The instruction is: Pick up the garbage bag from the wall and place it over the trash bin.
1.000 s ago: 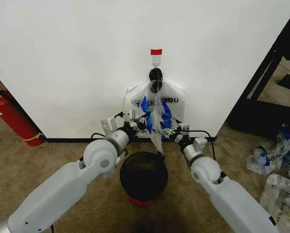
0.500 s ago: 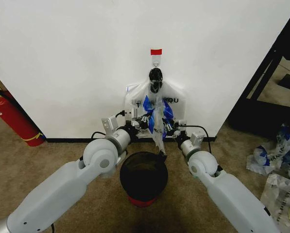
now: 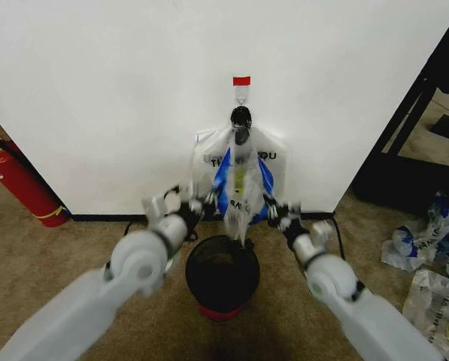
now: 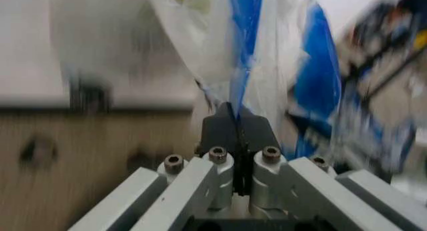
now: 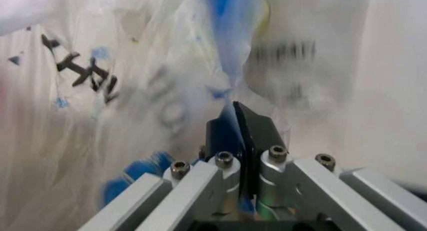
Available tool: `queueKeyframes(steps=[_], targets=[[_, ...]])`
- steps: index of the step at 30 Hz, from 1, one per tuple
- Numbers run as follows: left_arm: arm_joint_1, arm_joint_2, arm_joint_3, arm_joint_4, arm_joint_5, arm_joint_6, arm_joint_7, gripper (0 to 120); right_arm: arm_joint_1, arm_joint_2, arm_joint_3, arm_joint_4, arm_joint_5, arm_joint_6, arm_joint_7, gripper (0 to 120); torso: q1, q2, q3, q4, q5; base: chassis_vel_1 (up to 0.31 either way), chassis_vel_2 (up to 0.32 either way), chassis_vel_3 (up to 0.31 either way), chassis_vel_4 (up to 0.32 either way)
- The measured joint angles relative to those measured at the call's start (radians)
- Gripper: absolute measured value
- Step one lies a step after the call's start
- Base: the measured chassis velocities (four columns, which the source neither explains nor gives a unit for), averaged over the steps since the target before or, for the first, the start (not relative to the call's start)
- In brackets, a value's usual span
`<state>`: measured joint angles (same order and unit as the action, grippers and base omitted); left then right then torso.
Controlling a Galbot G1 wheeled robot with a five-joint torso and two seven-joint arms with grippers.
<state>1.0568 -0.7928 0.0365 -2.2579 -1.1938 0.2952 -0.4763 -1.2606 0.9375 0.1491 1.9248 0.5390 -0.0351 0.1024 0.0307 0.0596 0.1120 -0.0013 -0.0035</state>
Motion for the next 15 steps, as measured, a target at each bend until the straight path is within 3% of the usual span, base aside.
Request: queueKeyframes(steps=[5,10,15], targets=[[0.155,0.012,-0.031,-0.081,0.057,-0.005,0.002,0,-0.12,-0.019,0.068,0.07,-0.021,0.034,-0.009,0,0.0,0.0,0.0,-0.0003,0.0001,0.0,0.0,0.0,0.0],[0.103,0.025,-0.095,-0.148,0.042,-0.019,-0.008,0,-0.123,-0.023,0.138,0.159,0.032,0.026,0.024,0,0.0,0.0,0.0,-0.0004,-0.0001,0.0,0.0,0.0,0.0],[0.019,0.095,-0.181,-0.244,-0.015,-0.035,-0.032,0,-0.109,-0.057,0.243,0.321,0.136,-0.017,0.062,0,0.0,0.0,0.0,-0.0004,0.0,0.0,0.0,0.0,0.0]])
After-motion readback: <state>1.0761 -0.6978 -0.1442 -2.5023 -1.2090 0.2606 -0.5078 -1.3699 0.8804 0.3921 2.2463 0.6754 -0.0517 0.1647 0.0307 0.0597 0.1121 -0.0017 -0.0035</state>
